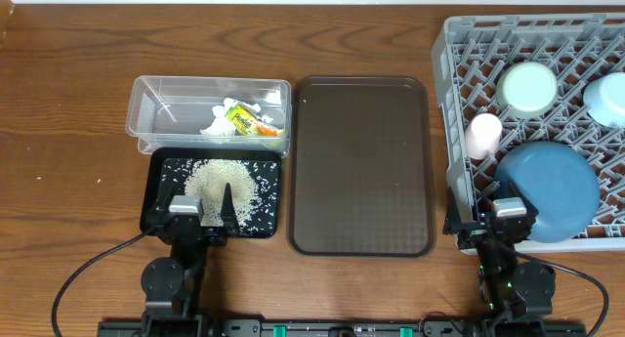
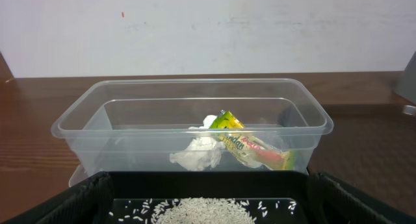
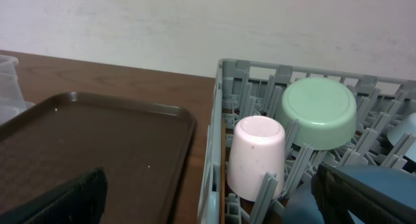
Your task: Sort waste into correct bins and load items into the dishwasher rack
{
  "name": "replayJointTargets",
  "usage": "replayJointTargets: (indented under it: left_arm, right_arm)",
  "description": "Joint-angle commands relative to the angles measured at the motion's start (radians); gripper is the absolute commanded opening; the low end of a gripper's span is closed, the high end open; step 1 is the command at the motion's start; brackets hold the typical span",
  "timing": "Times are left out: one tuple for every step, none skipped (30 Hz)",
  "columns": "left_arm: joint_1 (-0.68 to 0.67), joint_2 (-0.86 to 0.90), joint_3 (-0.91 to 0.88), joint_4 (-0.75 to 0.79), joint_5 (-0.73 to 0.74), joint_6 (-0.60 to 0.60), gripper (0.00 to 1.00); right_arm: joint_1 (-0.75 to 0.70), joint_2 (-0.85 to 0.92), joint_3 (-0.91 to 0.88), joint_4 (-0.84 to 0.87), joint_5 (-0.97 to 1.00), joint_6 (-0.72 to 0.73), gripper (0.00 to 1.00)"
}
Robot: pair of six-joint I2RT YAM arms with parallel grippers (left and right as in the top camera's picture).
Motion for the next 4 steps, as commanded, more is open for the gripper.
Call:
replayJointTargets:
  left_arm:
    - [0.002, -0.008, -0.016, -0.035, 0.003, 0.014, 0.98]
    - [0.002, -0.008, -0.016, -0.035, 0.003, 0.014, 0.98]
    - [0.002, -0.008, -0.016, -0.035, 0.003, 0.014, 0.98]
    - [0.002, -0.008, -0.016, -0.035, 0.003, 0.014, 0.98]
  right_arm:
    - [0.008, -0.006, -0.002, -0.004, 0.01, -0.013, 0.99]
    - [0.008, -0.007, -0.002, -0.004, 0.01, -0.013, 0.99]
    - [0.008, -0.006, -0.002, -0.004, 0.01, -0.013, 0.99]
    - [0.008, -0.006, -0.002, -0.004, 0.01, -0.013, 0.99]
